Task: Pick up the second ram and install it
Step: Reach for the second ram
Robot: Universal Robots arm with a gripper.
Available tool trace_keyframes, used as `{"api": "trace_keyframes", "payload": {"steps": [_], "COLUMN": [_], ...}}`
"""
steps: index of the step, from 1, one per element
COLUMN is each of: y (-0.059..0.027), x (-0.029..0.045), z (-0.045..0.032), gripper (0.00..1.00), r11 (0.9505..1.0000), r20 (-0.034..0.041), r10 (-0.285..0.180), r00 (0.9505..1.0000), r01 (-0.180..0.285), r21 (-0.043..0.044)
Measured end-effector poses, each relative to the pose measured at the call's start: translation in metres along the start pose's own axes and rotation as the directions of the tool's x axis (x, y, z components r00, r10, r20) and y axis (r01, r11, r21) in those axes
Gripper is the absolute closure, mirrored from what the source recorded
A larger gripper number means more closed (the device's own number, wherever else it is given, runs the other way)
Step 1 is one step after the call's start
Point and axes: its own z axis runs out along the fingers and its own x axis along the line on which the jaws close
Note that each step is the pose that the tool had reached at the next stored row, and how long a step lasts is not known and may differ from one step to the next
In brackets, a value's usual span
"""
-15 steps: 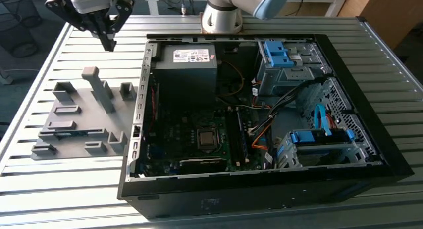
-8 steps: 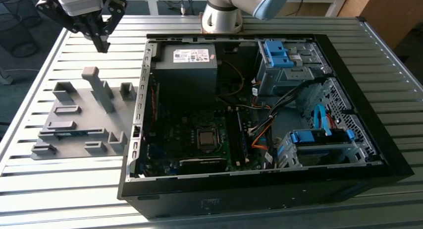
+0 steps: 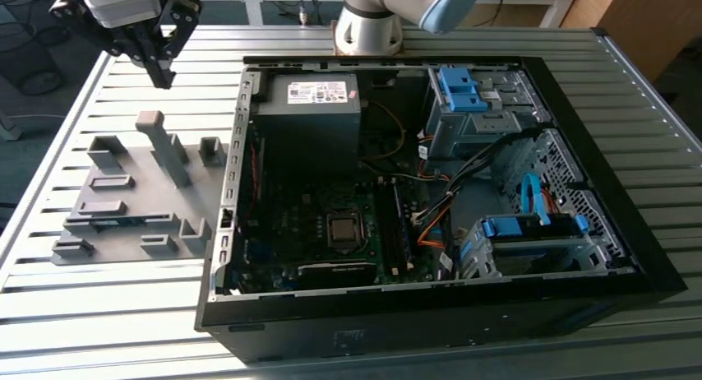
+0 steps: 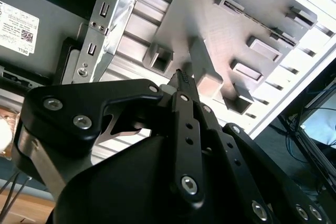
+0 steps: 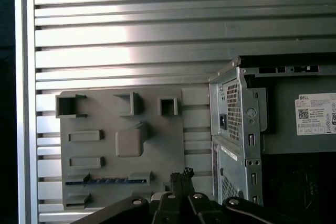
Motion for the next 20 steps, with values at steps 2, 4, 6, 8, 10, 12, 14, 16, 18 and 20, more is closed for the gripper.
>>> {"api": "trace_keyframes", "payload": {"steps": [2,4,6,8,10,12,14,16,18,20], "y": [-0.0002,-0.0004,-0.0005,-0.0007,-0.0008,-0.0011,-0.0015,-0.0025,-0.0046,-0.0073], "x": [0.0025,0.0045,0.0067,0.0087,0.0105,0.0124,0.0146,0.0177,0.0201,0.0222], "z": [0.0,0.0001,0.0001,0.0002,0.0003,0.0003,0.0004,0.0006,0.0008,0.0008], "gripper": [0.89,0.89,0.89,0.89,0.89,0.89,0.89,0.89,0.89,0.89], "r11": [1.0,1.0,1.0,1.0,1.0,1.0,1.0,1.0,1.0,1.0], "r20": [0.0,0.0,-0.0001,0.0,0.0,0.0,0.0,0.0,0.0001,-0.0001], "r10": [0.0,0.0,0.0,0.0,0.0,0.0,0.0,0.0,0.0,0.0], "r00": [1.0,1.0,1.0,1.0,1.0,1.0,1.0,1.0,1.0,1.0], "r01": [0.0,0.0,0.0,0.0,0.0,0.0,0.0,0.0,0.0,0.0], "r21": [0.0,0.0,0.0,0.0,0.0,0.0,0.0,-0.0001,0.0,0.0001]}}
